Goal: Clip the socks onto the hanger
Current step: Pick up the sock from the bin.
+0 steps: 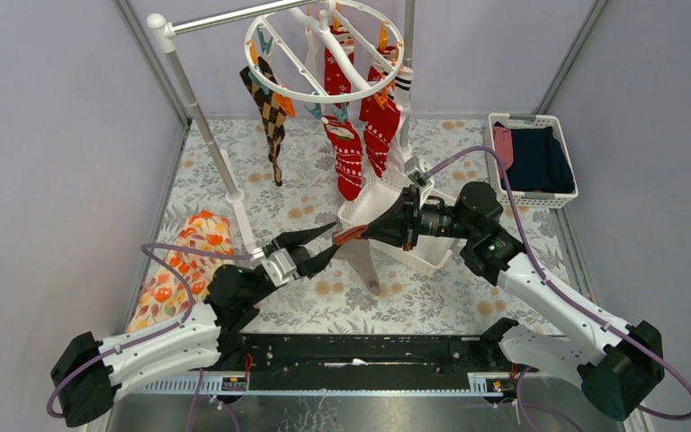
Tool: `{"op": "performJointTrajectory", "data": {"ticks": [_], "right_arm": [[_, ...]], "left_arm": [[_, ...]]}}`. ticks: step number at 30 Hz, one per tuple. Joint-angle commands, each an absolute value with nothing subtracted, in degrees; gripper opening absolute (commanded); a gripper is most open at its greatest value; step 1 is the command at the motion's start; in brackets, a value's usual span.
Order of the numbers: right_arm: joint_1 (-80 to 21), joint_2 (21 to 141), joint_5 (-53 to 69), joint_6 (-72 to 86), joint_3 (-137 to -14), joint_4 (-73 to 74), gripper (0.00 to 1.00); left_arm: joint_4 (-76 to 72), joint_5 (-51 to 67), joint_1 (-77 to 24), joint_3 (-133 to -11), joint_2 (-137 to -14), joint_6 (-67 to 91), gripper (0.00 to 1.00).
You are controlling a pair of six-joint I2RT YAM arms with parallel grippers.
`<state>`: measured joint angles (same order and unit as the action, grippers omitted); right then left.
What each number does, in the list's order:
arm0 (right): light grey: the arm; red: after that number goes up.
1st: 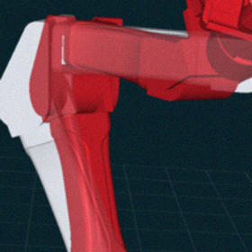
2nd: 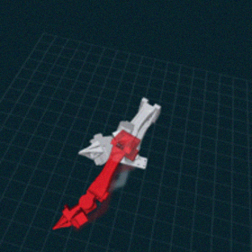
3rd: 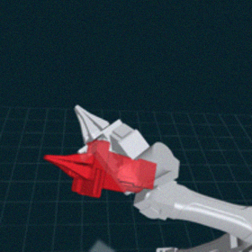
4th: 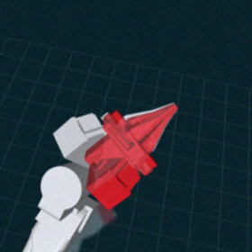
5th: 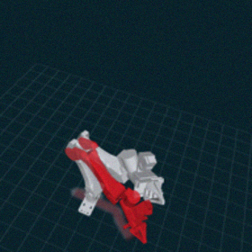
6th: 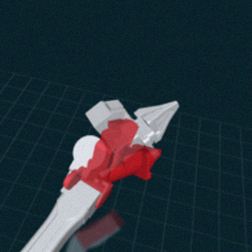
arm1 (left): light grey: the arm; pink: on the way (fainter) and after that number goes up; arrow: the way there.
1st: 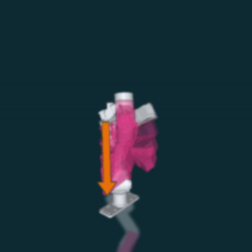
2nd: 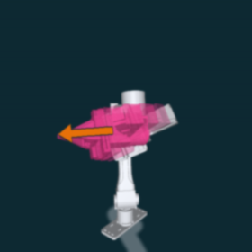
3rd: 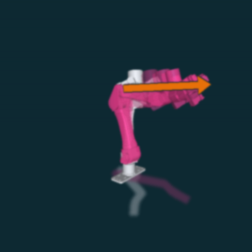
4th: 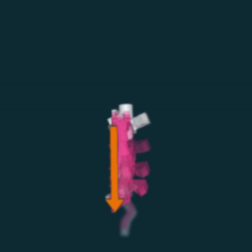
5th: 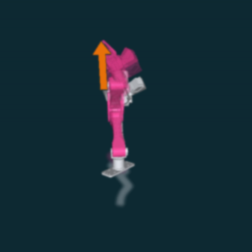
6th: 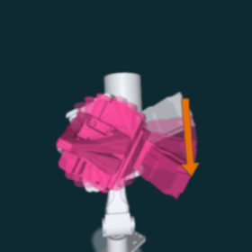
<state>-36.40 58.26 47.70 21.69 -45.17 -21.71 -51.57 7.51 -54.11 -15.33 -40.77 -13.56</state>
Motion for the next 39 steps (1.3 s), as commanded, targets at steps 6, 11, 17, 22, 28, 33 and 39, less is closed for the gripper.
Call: {"op": "performJointTrajectory", "data": {"ticks": [6, 11, 17, 22, 28, 33, 39], "right_arm": [[-37.18, 58.26, 49.04, 22.60, -48.43, -24.10, 0.00], [-37.20, 58.25, 48.54, 21.96, -48.43, -23.29, 0.00], [-37.22, 58.95, 48.21, 21.62, -48.73, -22.94, 0.00], [-37.33, 60.03, 46.27, 19.83, -50.22, -20.63, 0.06], [-37.34, 61.61, 37.68, 7.87, -57.35, -10.20, 0.56], [-37.39, 62.83, 30.95, 2.26, -60.15, -15.12, 0.67], [-44.64, 70.16, 25.31, -13.08, -60.17, -29.92, 0.82]], "left_arm": [[-57.47, 9.91, -49.96, -15.77, -43.67, -10.60, 0.45], [-58.89, 12.74, -48.95, -15.73, -43.40, -7.73, 0.34], [-57.16, 15.58, -48.42, -15.82, -42.12, -6.06, 0.00], [-51.01, 12.65, -48.10, -16.17, -38.88, -3.00, 0.00], [-32.19, -4.26, -47.93, -19.82, -30.72, 2.61, 0.00], [-22.22, -15.68, -47.77, -23.07, -28.24, 6.44, 0.00], [-18.16, -21.99, -47.68, -22.43, -24.40, 7.87, 0.00]]}}
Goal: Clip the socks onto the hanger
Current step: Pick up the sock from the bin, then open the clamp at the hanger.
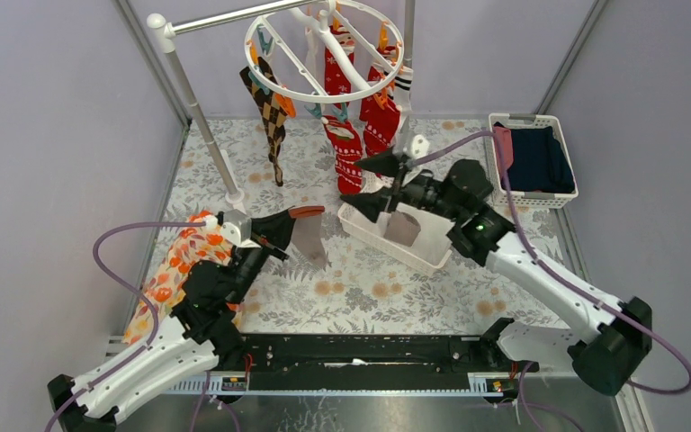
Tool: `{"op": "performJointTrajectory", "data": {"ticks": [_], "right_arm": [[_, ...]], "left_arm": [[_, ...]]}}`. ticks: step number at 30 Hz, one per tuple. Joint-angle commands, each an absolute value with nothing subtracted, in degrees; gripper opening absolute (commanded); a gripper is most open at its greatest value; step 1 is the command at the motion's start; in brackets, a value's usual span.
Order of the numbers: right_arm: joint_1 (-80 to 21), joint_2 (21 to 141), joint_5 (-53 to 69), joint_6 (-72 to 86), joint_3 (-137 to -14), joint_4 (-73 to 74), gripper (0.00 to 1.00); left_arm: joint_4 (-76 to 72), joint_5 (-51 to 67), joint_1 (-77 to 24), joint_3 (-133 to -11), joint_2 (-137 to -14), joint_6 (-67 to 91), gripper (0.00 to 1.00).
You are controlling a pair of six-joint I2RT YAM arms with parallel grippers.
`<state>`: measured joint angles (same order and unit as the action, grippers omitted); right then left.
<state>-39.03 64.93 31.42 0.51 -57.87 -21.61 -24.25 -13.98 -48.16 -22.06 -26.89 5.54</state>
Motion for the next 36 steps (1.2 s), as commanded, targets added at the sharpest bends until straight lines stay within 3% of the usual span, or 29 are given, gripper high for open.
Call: {"op": "performJointTrajectory", "data": {"ticks": [1, 8, 17, 36], "right_arm": [[-46.26, 72.13, 23.69, -16.31, -62.23, -29.13, 0.82], [-52.31, 81.80, 10.46, -27.46, -63.93, -43.13, 0.86], [-53.08, 89.64, 4.13, -31.27, -64.58, -60.22, 0.87], [-53.03, 99.70, -7.14, -37.79, -69.73, -76.65, 0.80]], "left_arm": [[-17.53, -22.90, -47.71, -22.34, -23.71, 8.03, 0.00], [-14.58, -26.18, -47.63, -21.63, -21.46, 10.41, 0.00], [-11.26, -27.77, -47.64, -21.04, -18.06, 11.50, 0.00], [-11.35, -29.23, -47.57, -20.21, -16.62, 11.09, 0.00]]}}
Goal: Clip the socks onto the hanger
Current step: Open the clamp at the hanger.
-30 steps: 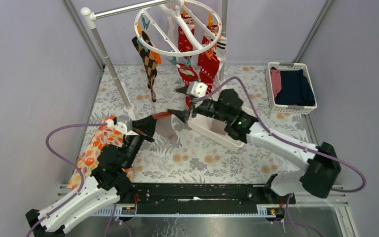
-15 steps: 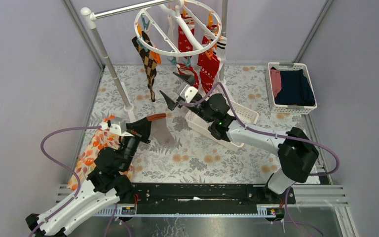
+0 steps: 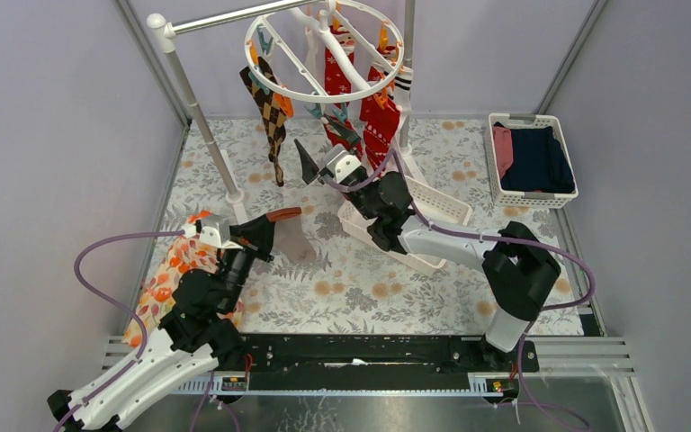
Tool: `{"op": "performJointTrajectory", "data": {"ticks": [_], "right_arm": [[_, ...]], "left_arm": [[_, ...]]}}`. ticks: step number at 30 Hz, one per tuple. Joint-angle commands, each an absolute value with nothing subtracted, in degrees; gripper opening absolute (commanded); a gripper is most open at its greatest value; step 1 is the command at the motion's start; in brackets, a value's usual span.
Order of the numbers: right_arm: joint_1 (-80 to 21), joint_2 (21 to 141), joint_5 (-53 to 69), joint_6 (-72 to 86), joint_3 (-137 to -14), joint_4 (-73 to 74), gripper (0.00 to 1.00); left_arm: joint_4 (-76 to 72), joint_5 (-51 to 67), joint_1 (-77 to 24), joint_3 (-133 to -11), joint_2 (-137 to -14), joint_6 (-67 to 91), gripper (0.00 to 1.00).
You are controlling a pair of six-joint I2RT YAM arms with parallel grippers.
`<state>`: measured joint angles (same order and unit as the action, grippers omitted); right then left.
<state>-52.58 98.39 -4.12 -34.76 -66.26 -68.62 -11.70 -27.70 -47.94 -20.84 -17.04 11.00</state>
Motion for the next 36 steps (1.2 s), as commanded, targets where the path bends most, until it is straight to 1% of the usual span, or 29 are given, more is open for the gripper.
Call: {"op": "performJointTrajectory", "data": {"ticks": [1, 13, 20, 26, 29, 32, 34, 36], "right_arm": [[-53.08, 100.08, -7.39, -38.13, -70.35, -76.72, 0.80], [-53.04, 105.20, -12.94, -39.11, -76.79, -77.57, 0.77], [-53.02, 106.49, -15.84, -40.11, -78.99, -75.65, 0.69], [-53.08, 107.58, -17.10, -40.30, -80.71, -73.73, 0.72], [-53.04, 108.12, -17.09, -40.25, -81.87, -72.36, 0.72], [-52.98, 108.18, -17.10, -40.39, -82.90, -70.85, 0.69], [-52.99, 108.06, -17.05, -40.72, -83.33, -70.37, 0.64], [-52.87, 107.81, -17.16, -40.78, -83.45, -69.90, 0.61]], "left_arm": [[-11.45, -29.20, -47.63, -20.15, -16.61, 11.06, 0.00], [-11.29, -29.03, -47.61, -20.13, -16.26, 10.90, 0.00], [-11.60, -28.96, -47.63, -20.25, -16.52, 10.57, 0.00], [-11.77, -28.85, -47.61, -20.30, -16.44, 10.55, 0.00], [-11.65, -28.82, -47.59, -20.39, -16.36, 10.46, 0.00], [-11.62, -28.78, -47.59, -20.34, -16.10, 10.52, 0.00], [-11.61, -28.76, -47.62, -20.30, -16.00, 10.55, 0.00], [-11.63, -28.69, -47.64, -20.30, -16.00, 10.54, 0.00]]}}
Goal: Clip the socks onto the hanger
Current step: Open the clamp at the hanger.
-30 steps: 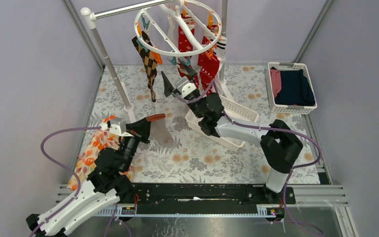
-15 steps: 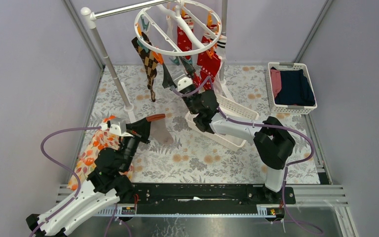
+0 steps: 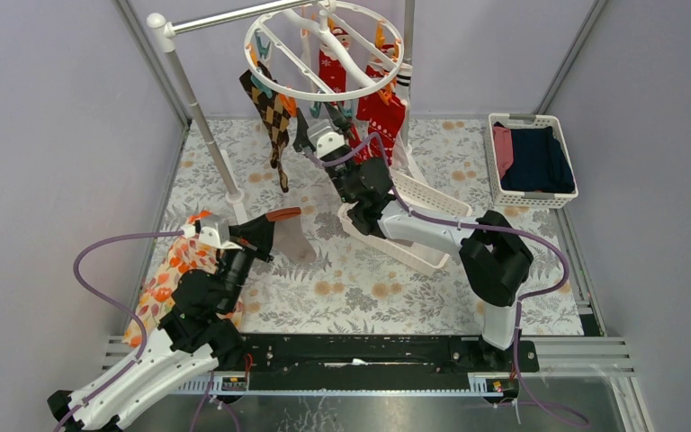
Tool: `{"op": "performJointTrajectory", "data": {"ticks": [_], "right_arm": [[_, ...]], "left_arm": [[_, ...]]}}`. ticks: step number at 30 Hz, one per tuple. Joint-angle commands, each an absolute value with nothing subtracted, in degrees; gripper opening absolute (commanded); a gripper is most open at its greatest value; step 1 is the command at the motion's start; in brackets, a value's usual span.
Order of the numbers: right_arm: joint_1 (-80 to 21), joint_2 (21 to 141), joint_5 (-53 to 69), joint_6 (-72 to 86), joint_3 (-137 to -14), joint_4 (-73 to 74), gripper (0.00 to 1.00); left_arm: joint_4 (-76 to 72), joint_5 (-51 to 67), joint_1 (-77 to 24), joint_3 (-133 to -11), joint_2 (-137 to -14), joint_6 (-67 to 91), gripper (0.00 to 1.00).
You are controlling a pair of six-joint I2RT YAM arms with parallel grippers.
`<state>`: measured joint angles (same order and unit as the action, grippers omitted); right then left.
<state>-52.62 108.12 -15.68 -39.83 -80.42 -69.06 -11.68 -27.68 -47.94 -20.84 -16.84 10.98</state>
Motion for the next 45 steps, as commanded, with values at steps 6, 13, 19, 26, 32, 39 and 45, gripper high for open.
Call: {"op": "performJointTrajectory", "data": {"ticks": [6, 13, 19, 26, 32, 39, 45], "right_arm": [[-52.69, 107.03, -16.67, -40.63, -83.36, -68.76, 0.48], [-52.39, 106.28, -14.49, -40.09, -83.25, -66.88, 0.50], [-51.43, 105.40, -12.56, -38.08, -83.29, -64.40, 0.53], [-50.63, 105.78, -11.37, -36.74, -84.29, -64.06, 0.53], [-50.38, 106.67, -10.30, -36.48, -85.70, -64.56, 0.53], [-50.36, 107.32, -9.74, -36.30, -87.10, -63.74, 0.52], [-50.22, 106.98, -9.20, -35.66, -86.57, -64.25, 0.50]], "left_arm": [[-11.45, -28.51, -47.62, -20.32, -15.70, 10.52, 0.00], [-11.34, -28.35, -47.65, -20.39, -15.56, 10.63, 0.00], [-11.25, -28.21, -47.64, -20.52, -15.47, 10.68, 0.00], [-11.07, -28.17, -47.63, -20.57, -15.38, 10.72, 0.00], [-11.07, -28.22, -47.65, -20.57, -15.38, 10.64, 0.00], [-10.90, -28.34, -47.59, -20.57, -15.29, 10.64, 0.00], [-11.07, -28.21, -47.60, -20.62, -15.53, 10.63, 0.00]]}}
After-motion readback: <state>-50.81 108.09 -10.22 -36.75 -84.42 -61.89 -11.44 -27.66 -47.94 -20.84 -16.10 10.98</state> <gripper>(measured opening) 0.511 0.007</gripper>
